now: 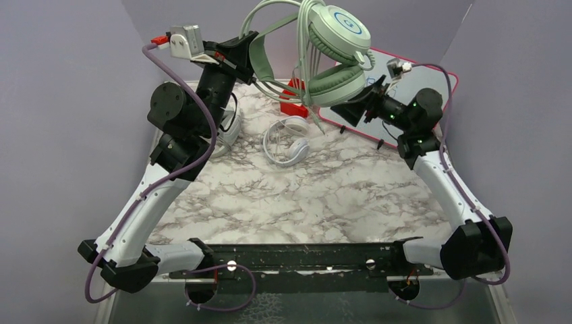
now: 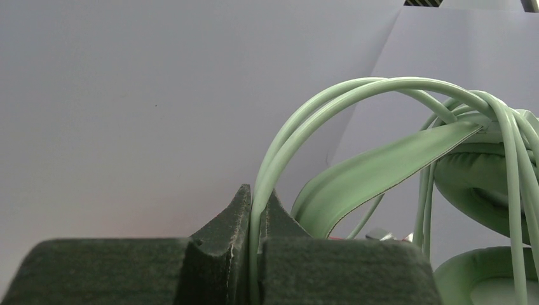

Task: Wrap the headphones
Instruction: Wrap the headphones cable around the headphones.

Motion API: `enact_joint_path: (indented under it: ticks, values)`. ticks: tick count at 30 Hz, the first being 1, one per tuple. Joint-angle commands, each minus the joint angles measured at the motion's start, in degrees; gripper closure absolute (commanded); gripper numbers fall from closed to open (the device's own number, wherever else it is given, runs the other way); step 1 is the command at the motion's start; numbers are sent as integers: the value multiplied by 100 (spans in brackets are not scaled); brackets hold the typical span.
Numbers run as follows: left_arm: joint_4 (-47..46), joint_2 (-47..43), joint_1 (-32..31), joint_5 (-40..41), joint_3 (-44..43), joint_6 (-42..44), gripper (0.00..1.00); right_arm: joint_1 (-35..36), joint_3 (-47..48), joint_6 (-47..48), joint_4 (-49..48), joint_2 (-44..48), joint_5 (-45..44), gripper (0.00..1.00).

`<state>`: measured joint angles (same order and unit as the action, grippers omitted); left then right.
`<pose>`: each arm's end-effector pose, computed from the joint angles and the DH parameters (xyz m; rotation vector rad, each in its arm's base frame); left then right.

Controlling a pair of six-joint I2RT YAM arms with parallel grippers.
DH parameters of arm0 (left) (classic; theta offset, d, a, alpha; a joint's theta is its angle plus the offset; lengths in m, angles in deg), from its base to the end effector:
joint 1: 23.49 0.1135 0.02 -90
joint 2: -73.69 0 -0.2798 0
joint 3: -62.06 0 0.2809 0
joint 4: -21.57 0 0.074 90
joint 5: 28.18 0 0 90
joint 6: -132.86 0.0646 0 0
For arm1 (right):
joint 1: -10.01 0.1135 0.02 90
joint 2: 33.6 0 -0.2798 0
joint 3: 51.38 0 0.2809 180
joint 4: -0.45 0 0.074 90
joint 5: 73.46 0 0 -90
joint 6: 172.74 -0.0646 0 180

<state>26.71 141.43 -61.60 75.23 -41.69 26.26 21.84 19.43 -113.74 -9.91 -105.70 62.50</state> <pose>0.2128 -0.1479 0.6078 -0.0179 1.0758 -0.7434 0.3157 0.1136 0.3922 -0.4559 1.5055 1.1590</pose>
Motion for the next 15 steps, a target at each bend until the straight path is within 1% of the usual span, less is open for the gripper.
enact_joint_path:
  ticks: [1,3,4,9,15]
  values:
    - [-419,40,-8,-199,-371,-284,100,-299,866,120,192,-381,717,4]
    - [-406,53,-6,-247,-384,-312,100,-300,1272,20,241,-698,1207,4]
    - [-399,58,-9,-251,-390,-321,100,-302,1342,-86,119,-749,1284,4]
    - [-406,57,-12,-279,-367,-364,100,-228,1350,-1449,-1348,-1074,1779,4]
    - [-424,89,-11,-383,-362,-448,100,40,1426,-2164,-2091,-1416,1811,5]
